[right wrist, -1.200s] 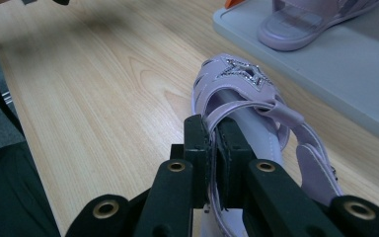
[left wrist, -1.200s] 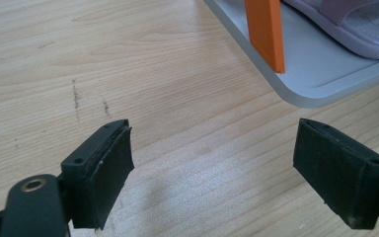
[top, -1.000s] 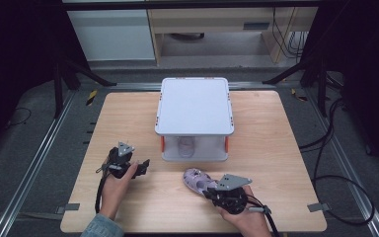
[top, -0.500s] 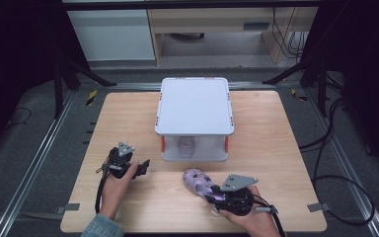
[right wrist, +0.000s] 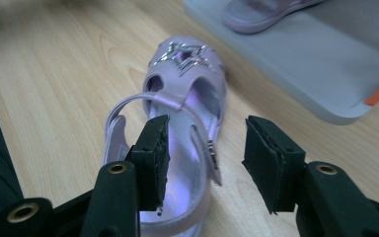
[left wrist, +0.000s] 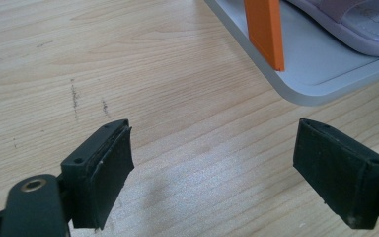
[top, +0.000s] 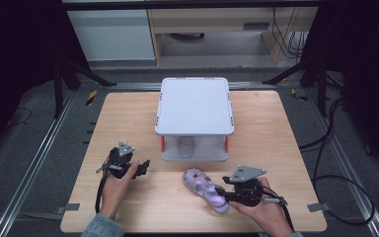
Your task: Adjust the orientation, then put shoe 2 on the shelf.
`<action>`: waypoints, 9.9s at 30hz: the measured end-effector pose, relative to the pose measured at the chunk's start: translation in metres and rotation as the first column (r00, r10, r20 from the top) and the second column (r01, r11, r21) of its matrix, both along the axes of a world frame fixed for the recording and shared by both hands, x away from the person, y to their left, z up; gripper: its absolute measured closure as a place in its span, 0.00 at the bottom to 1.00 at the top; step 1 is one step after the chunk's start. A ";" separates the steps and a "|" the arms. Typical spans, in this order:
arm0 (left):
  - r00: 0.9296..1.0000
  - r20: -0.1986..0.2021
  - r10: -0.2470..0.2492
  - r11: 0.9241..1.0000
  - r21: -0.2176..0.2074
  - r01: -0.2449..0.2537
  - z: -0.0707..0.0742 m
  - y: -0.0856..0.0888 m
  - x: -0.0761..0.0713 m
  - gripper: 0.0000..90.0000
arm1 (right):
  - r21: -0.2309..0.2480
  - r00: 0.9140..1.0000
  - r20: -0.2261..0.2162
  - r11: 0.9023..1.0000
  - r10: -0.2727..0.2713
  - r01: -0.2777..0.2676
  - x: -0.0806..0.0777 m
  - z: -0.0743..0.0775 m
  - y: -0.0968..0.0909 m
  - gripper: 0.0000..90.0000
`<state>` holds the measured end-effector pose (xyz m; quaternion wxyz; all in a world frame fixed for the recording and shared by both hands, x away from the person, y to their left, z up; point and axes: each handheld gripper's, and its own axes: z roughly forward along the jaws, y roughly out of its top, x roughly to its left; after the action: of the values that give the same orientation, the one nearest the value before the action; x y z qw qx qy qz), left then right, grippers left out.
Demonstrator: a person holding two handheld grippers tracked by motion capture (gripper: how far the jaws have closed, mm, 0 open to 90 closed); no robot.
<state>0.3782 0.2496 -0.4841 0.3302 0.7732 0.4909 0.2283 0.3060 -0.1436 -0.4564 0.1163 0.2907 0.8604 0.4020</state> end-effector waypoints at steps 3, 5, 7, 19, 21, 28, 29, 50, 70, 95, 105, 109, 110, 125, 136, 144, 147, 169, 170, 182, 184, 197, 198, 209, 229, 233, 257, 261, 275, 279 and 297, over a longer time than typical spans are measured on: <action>1.000 0.000 -0.003 1.000 0.003 0.003 0.000 0.000 0.000 0.16 | -0.022 1.000 -0.002 1.000 0.009 -0.009 0.002 -0.005 0.006 0.60; 1.000 0.000 -0.002 1.000 0.004 0.002 0.000 0.000 0.000 0.16 | -0.031 1.000 -0.001 0.999 0.018 -0.018 0.004 -0.007 0.010 0.63; 1.000 -0.001 -0.002 1.000 0.004 0.002 0.000 0.000 0.000 0.16 | -0.047 0.999 -0.004 0.998 0.032 -0.032 0.007 -0.010 0.016 0.65; 1.000 0.002 -0.002 1.000 0.001 0.002 0.001 0.000 -0.001 0.16 | -0.001 0.999 -0.040 1.000 -0.009 0.009 0.011 -0.014 0.017 0.92; 1.000 0.002 0.000 1.000 0.000 0.000 0.001 0.000 -0.001 0.16 | 0.037 0.999 -0.044 0.999 -0.027 0.029 0.011 -0.013 0.015 0.92; 1.000 0.001 -0.002 1.000 0.000 0.002 0.001 0.000 0.000 0.16 | 0.168 0.993 -0.069 0.980 -0.096 0.107 0.010 -0.005 0.004 0.93; 1.000 0.002 -0.002 1.000 -0.001 0.002 0.001 0.000 -0.001 0.16 | 0.184 0.991 -0.071 0.975 -0.109 0.121 0.010 -0.004 0.002 0.93; 0.995 0.058 -0.077 0.994 -0.073 0.081 0.037 -0.010 0.011 0.16 | 0.321 0.945 -0.028 0.892 -0.327 0.318 0.032 0.004 -0.012 0.93; 0.985 0.140 -0.101 0.980 -0.157 0.123 0.116 0.008 0.012 0.84 | 0.375 0.902 -0.019 0.833 -0.432 0.406 0.047 0.006 -0.003 0.93; 0.960 0.171 -0.223 0.950 -0.183 0.253 0.155 -0.070 0.035 0.97 | 0.419 0.854 -0.052 0.765 -0.518 0.490 0.071 -0.013 0.009 0.93; 0.962 0.142 -0.234 0.952 -0.168 0.257 0.146 -0.092 0.045 0.97 | 0.364 0.838 -0.026 0.775 -0.546 0.516 0.089 -0.028 0.022 0.93; 0.961 0.139 -0.238 0.951 -0.167 0.259 0.143 -0.097 0.047 0.97 | 0.346 0.836 -0.019 0.781 -0.548 0.520 0.094 -0.031 0.024 0.93; 0.961 0.137 -0.239 0.951 -0.166 0.260 0.142 -0.098 0.048 0.97 | 0.339 0.837 -0.017 0.784 -0.548 0.520 0.095 -0.032 0.025 0.93; 0.963 0.119 -0.240 0.955 -0.152 0.257 0.136 -0.101 0.048 0.97 | 0.345 0.851 -0.050 0.791 -0.523 0.506 0.099 -0.038 0.034 0.90; 0.965 0.106 -0.241 0.956 -0.148 0.255 0.133 -0.102 0.049 0.97 | 0.389 0.854 -0.170 0.763 -0.491 0.516 0.104 -0.039 0.026 0.85; 0.965 0.100 -0.241 0.957 -0.141 0.254 0.131 -0.102 0.049 0.97 | 0.397 0.861 -0.194 0.765 -0.470 0.507 0.106 -0.040 0.026 0.80; 0.965 0.095 -0.243 0.958 -0.131 0.254 0.130 -0.101 0.049 0.97 | 0.402 0.872 -0.164 0.776 -0.462 0.487 0.101 -0.034 0.024 0.72; 0.972 0.084 -0.221 0.961 -0.151 0.232 0.128 -0.101 0.050 0.98 | 0.332 0.918 -0.265 0.866 -0.294 0.373 0.041 -0.044 0.032 0.98; 0.972 0.084 -0.221 0.961 -0.151 0.232 0.128 -0.101 0.050 0.98 | 0.322 0.915 -0.274 0.868 -0.296 0.377 0.042 -0.046 0.033 0.98; 0.971 0.086 -0.224 0.962 -0.138 0.234 0.129 -0.101 0.050 0.98 | 0.261 0.899 -0.313 0.883 -0.305 0.390 0.054 -0.055 0.040 1.00; 0.970 0.084 -0.227 0.961 -0.142 0.237 0.128 -0.101 0.051 0.98 | 0.256 0.899 -0.309 0.883 -0.312 0.394 0.056 -0.054 0.041 1.00; 0.970 0.083 -0.230 0.961 -0.141 0.240 0.128 -0.101 0.052 0.98 | 0.223 0.886 -0.311 0.880 -0.343 0.419 0.075 -0.054 0.040 0.97; 0.970 0.083 -0.230 0.960 -0.141 0.240 0.128 -0.101 0.052 0.98 | 0.222 0.888 -0.301 0.880 -0.347 0.419 0.074 -0.053 0.039 0.96; 0.970 0.083 -0.230 0.961 -0.140 0.240 0.128 -0.102 0.052 0.98 | 0.227 0.882 -0.205 0.856 -0.425 0.465 0.065 -0.046 0.031 0.88; 0.970 0.085 -0.229 0.960 -0.142 0.240 0.128 -0.102 0.053 0.98 | 0.254 0.863 -0.283 0.835 -0.419 0.489 0.081 -0.054 0.038 0.99; 0.969 0.085 -0.230 0.960 -0.145 0.240 0.128 -0.102 0.053 0.98 | 0.253 0.856 -0.291 0.829 -0.427 0.500 0.087 -0.054 0.039 0.99; 0.968 0.115 -0.221 0.957 -0.163 0.238 0.131 -0.099 0.050 0.86 | 0.268 0.851 -0.300 0.818 -0.430 0.508 0.095 -0.050 0.039 0.87; 0.970 0.154 -0.189 0.963 -0.165 0.214 0.137 -0.090 0.044 0.66 | 0.288 0.865 -0.282 0.824 -0.414 0.488 0.091 -0.046 0.036 0.74; 0.974 0.176 -0.143 0.963 -0.203 0.178 0.136 -0.055 0.025 0.17 | 0.296 0.897 -0.204 0.848 -0.393 0.439 0.079 -0.033 0.027 0.35; 0.974 0.177 -0.139 0.963 -0.206 0.175 0.131 -0.048 0.020 0.11 | 0.289 0.898 -0.202 0.853 -0.390 0.435 0.078 -0.031 0.024 0.25; 0.986 0.103 -0.132 0.985 -0.096 0.142 0.077 -0.009 0.010 0.05 | 0.170 0.890 -0.055 0.874 -0.453 0.456 0.089 -0.022 -0.044 0.12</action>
<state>0.3881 0.2410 -0.4069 0.4078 0.7751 0.4312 0.2166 0.3948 -0.1879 -0.4786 0.1751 0.4965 0.7294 0.4368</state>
